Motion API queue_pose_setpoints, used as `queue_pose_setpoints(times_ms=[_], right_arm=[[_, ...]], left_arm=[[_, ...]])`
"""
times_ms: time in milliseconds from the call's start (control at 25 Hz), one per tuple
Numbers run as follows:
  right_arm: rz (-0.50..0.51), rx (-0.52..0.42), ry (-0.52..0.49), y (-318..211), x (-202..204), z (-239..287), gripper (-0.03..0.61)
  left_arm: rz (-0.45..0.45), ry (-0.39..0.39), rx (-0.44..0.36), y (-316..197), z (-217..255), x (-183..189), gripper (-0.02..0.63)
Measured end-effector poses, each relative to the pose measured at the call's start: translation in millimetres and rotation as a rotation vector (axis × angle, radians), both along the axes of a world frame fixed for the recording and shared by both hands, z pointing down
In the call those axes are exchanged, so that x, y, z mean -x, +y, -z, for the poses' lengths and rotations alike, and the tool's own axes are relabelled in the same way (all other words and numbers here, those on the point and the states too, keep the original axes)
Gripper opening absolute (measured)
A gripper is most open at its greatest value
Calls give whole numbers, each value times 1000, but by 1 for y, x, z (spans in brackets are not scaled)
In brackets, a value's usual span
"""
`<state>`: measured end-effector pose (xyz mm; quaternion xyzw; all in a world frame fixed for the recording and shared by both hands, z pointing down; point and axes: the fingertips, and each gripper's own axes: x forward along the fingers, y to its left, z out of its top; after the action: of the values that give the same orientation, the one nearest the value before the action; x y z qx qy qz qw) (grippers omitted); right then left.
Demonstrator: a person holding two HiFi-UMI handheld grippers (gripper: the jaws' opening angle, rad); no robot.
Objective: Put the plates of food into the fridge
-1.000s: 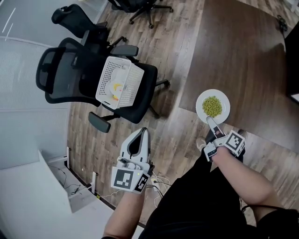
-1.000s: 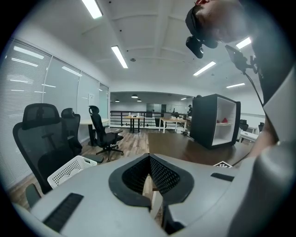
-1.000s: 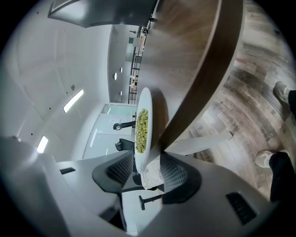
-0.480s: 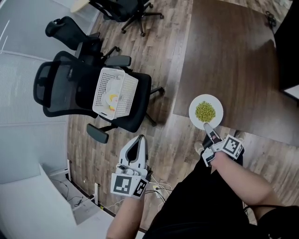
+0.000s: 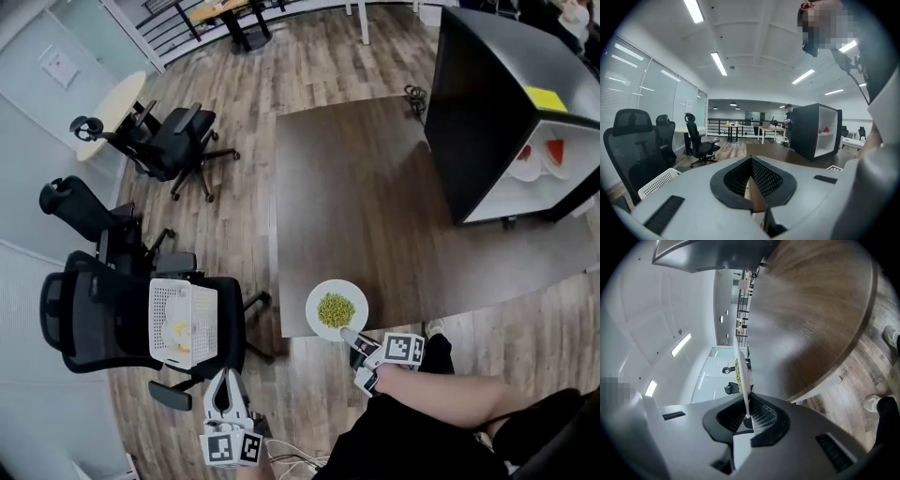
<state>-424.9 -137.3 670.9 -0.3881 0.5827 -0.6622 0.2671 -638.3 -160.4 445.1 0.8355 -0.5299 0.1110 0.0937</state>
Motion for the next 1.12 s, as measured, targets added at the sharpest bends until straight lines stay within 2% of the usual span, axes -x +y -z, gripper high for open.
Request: queue_pose_setpoints(times_ms=[160,400,640,760,960,1120], right_arm=[[5,-34,0,-13,-14,16,18],[-43,-44,-4,-16,-46,36,18],[-102,-83,-31,-24,-98,61,18],[-123,-79,23,-22,-137,64,18],[-154,-102,33,-11,-190,82,18],[-208,-175,-14,-6,-230,102,18]], left_arm=[[-6,14,-26,-15,16,-17,3],[-38,24,-45,-28,33,-39,3],[-111,23,-71,-48,52,-98,3],[-153,34,-76,-57,58,-138,3],[-244,55,-93,-64,65,-203,3],[-299,66,-94,-68,74,-255,3]])
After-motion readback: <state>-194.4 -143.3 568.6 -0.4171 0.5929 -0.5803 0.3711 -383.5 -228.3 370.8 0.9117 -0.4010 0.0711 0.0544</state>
